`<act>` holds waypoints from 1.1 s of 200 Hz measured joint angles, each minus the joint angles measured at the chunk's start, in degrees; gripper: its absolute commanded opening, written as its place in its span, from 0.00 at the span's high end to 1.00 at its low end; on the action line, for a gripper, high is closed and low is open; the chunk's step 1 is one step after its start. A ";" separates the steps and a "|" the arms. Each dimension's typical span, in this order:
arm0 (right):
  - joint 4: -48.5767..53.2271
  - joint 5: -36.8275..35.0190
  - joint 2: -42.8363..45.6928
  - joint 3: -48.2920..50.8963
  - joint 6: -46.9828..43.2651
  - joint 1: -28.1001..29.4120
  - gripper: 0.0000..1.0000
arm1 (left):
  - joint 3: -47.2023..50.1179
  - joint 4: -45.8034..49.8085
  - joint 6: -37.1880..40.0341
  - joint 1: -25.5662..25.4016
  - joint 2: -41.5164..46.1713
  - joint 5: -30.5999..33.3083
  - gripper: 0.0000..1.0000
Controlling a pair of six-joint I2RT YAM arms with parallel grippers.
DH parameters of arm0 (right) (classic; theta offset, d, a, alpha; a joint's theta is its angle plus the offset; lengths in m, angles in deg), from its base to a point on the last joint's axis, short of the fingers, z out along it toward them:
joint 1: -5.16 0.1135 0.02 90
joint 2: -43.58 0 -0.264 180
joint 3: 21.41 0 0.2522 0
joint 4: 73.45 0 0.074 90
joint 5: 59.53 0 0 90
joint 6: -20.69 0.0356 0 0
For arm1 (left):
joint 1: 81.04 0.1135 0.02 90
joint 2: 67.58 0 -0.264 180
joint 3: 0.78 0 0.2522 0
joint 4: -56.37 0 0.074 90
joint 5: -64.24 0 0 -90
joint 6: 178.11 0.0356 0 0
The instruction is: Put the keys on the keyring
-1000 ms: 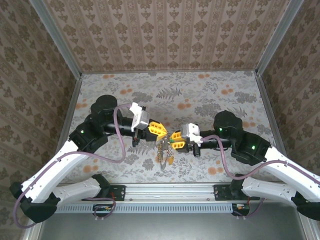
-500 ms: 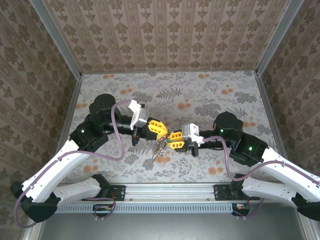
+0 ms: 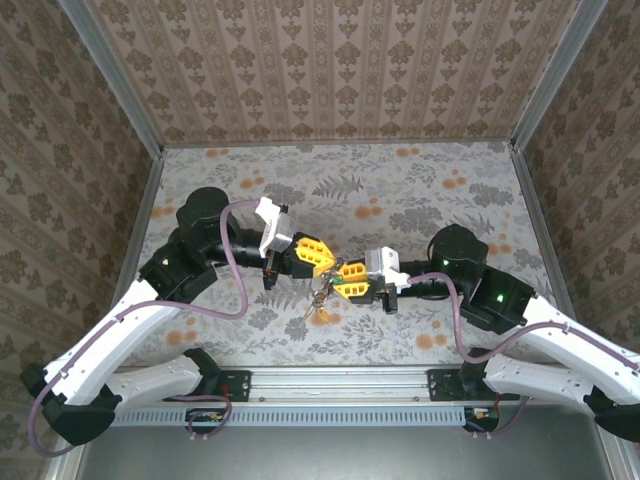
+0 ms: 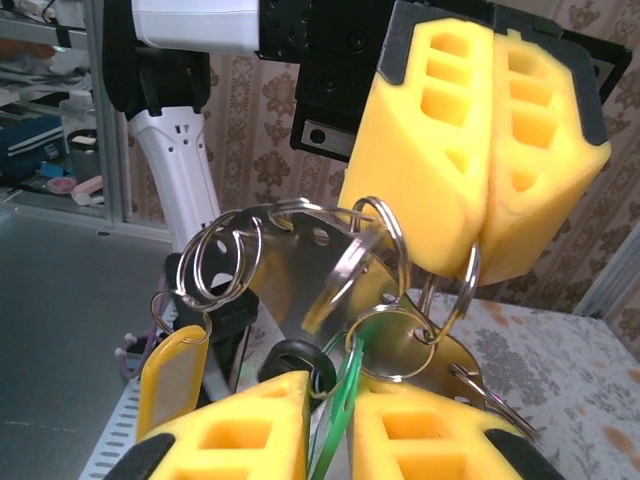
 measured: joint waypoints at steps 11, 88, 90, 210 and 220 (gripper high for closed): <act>0.55 -1.70 0.35 0.15 0.50 -0.02 0.71 | 0.00 1.09 0.22 0.70 0.35 1.44 1.00; 6.08 -21.27 3.52 6.16 6.67 -3.32 0.02 | 3.69 14.93 6.27 7.54 4.42 17.81 1.00; 6.19 -21.75 3.54 6.29 7.08 -3.48 0.01 | 4.00 15.30 6.29 7.54 4.31 18.25 1.00; 4.20 -36.24 6.88 14.12 14.95 -13.33 0.00 | 6.32 18.58 6.27 6.32 -21.07 37.86 1.00; 3.34 -37.33 8.26 15.50 15.74 -14.53 0.00 | 4.50 17.35 6.27 6.34 -25.07 38.64 1.00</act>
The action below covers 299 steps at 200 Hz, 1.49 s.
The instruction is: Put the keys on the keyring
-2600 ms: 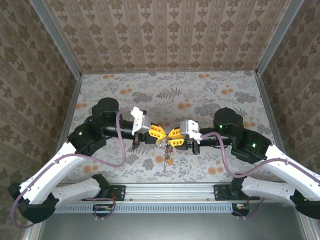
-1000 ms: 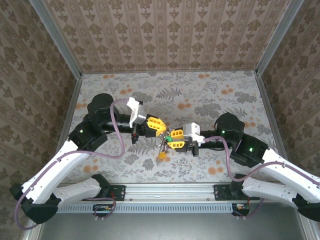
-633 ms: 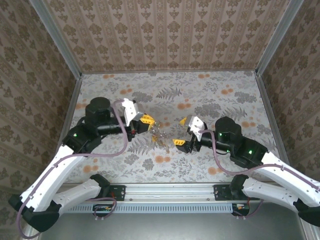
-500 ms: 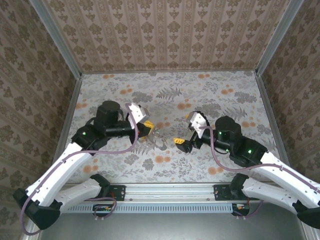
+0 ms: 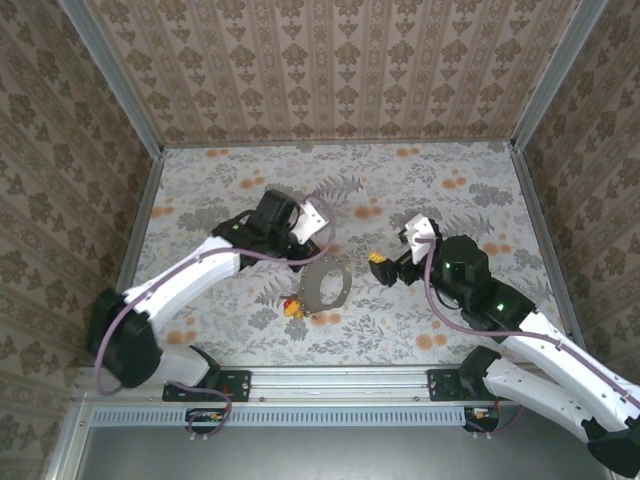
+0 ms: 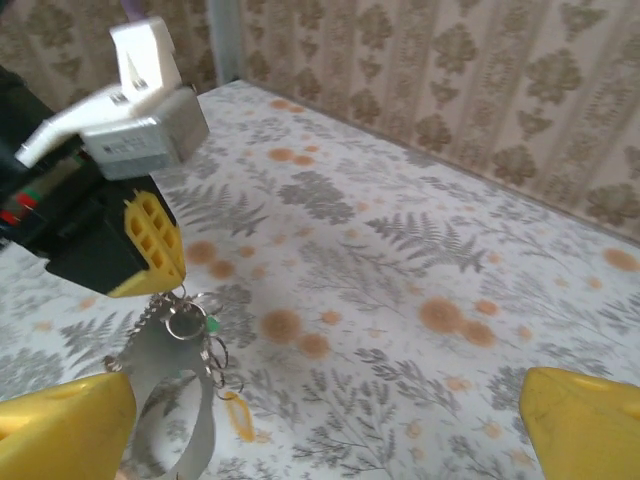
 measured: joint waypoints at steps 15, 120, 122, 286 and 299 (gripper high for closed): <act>-1.36 -0.74 1.66 1.90 0.85 -1.92 0.00 | -3.30 -1.60 -0.02 0.00 -6.27 0.94 1.00; -4.94 3.39 0.79 5.40 3.65 -14.78 0.00 | -14.45 -3.69 -3.80 -0.44 -28.44 2.38 0.30; -4.98 3.43 0.79 5.49 3.67 -14.91 0.00 | -14.45 -3.63 -4.02 -0.46 -28.24 2.40 0.29; -39.65 -3.61 -20.63 24.26 1.57 -27.12 0.00 | 18.01 -15.80 -14.64 16.09 15.23 37.81 0.00; -44.63 -3.30 -24.41 24.61 1.07 -27.76 0.00 | 18.93 -17.25 -15.17 18.08 14.10 40.94 0.00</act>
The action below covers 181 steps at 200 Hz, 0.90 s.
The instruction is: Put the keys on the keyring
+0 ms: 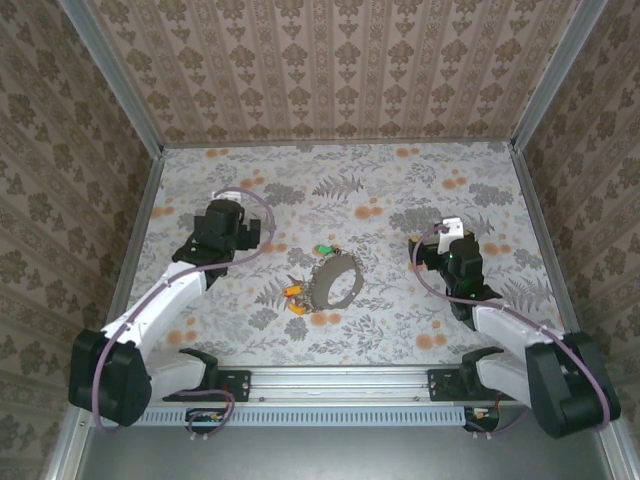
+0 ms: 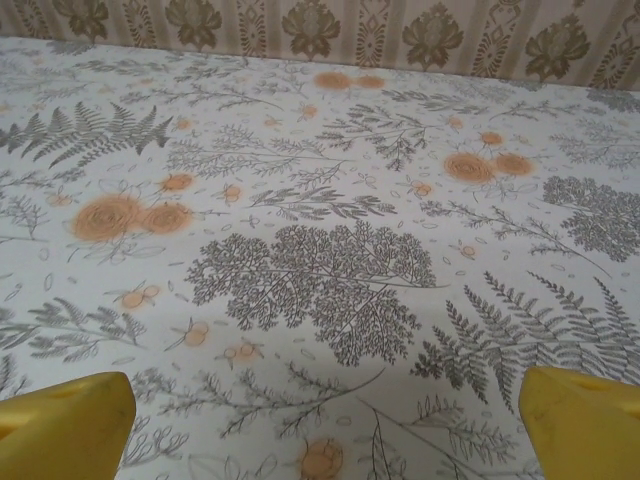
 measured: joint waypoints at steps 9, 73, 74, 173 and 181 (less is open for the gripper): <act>-3.02 0.15 -2.97 -0.02 -0.90 -0.31 0.00 | 1.25 -2.03 0.04 0.55 -0.66 2.10 0.00; -18.82 2.47 -19.37 -0.35 -3.21 -5.49 0.00 | 9.99 -20.83 3.85 8.50 -6.14 3.39 0.00; -19.08 2.47 -19.65 -0.35 -3.21 -5.55 0.00 | 10.10 -21.24 4.02 8.63 -6.21 3.28 0.00; -16.85 2.23 -21.70 -6.58 1.64 -8.98 0.00 | 18.69 -48.63 10.93 17.86 -18.49 -7.82 0.00; -16.85 2.23 -21.70 -6.58 1.79 -8.94 0.00 | 18.73 -49.90 10.80 18.78 -18.49 -9.22 0.00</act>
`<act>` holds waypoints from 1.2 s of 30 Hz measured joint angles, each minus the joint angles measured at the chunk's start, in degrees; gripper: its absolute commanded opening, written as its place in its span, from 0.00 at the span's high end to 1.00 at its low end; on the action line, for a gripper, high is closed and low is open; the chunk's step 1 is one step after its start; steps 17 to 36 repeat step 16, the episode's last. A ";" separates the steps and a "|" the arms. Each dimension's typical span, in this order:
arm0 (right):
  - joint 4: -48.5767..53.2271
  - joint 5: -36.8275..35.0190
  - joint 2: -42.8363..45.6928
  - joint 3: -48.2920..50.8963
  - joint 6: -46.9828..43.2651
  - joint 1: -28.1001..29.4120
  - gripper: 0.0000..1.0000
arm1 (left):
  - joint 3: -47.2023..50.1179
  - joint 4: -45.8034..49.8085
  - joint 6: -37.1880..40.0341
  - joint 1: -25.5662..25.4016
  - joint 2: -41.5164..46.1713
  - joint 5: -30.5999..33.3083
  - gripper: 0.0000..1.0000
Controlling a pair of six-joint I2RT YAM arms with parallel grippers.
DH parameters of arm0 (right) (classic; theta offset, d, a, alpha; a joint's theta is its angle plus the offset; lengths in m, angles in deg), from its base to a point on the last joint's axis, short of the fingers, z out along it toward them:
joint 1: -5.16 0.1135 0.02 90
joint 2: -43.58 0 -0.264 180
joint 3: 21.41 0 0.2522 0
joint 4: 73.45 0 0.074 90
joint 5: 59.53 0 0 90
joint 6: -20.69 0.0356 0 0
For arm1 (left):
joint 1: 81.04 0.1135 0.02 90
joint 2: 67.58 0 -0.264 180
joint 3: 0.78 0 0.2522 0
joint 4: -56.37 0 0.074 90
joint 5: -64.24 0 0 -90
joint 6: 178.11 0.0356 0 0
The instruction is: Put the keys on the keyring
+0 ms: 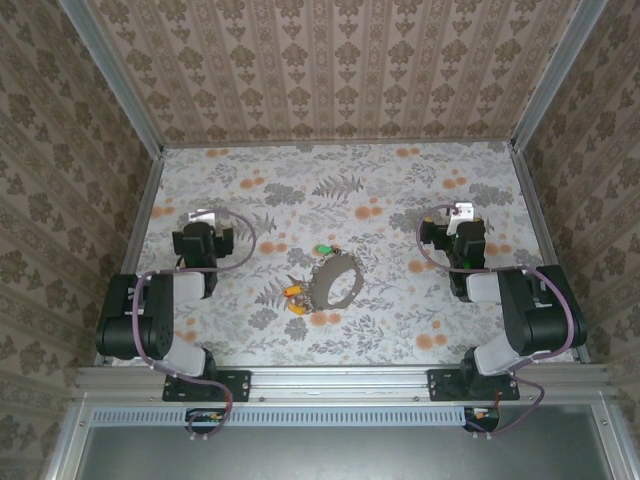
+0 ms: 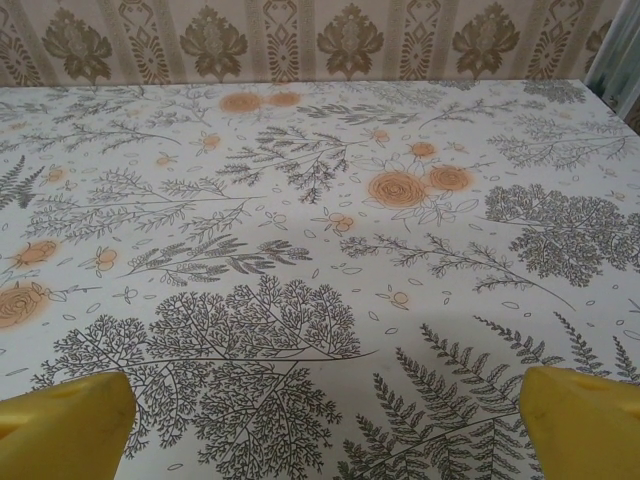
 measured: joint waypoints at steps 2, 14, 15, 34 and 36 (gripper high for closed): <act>0.04 0.00 0.00 0.00 0.11 0.09 0.00 | 0.33 -2.54 -0.17 0.90 -0.28 -2.21 0.00; 0.87 0.02 0.00 0.00 0.13 0.09 0.00 | 1.99 -7.69 -0.17 1.42 -1.60 -7.06 0.00; 1.05 0.04 0.00 0.00 0.13 0.09 0.00 | 1.99 -7.69 -0.20 1.42 -1.60 -7.10 0.00; 1.09 0.04 0.00 0.00 0.13 0.09 0.00 | 1.99 -7.69 -0.20 1.42 -1.60 -7.17 0.00; 1.09 0.04 0.00 0.00 0.13 0.09 0.00 | 1.99 -7.69 -0.20 1.42 -1.60 -7.17 0.00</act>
